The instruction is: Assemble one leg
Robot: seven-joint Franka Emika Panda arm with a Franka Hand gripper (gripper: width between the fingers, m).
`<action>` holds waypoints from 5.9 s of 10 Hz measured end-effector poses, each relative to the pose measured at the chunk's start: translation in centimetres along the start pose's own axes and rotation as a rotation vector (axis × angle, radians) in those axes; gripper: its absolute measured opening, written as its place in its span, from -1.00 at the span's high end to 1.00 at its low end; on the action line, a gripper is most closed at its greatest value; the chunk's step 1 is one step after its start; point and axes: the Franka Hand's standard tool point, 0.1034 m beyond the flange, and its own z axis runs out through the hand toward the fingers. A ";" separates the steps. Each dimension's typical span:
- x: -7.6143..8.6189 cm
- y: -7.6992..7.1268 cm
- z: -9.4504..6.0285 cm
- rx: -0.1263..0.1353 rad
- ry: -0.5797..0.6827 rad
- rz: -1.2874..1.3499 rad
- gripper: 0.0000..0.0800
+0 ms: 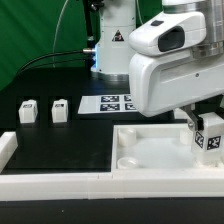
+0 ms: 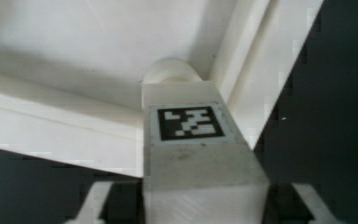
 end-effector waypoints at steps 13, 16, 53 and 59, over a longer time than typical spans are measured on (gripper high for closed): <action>-0.1 0.4 -0.1 -0.010 0.026 1.084 0.26; -0.2 0.5 -0.1 0.003 0.023 1.440 0.26; -0.7 0.4 1.0 -0.001 0.003 0.921 0.26; -0.8 0.2 1.2 0.027 -0.007 1.505 0.26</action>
Offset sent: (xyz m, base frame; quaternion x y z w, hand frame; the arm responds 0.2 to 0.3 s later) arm 0.0000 0.0000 0.0000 0.0000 0.0000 0.0000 1.0000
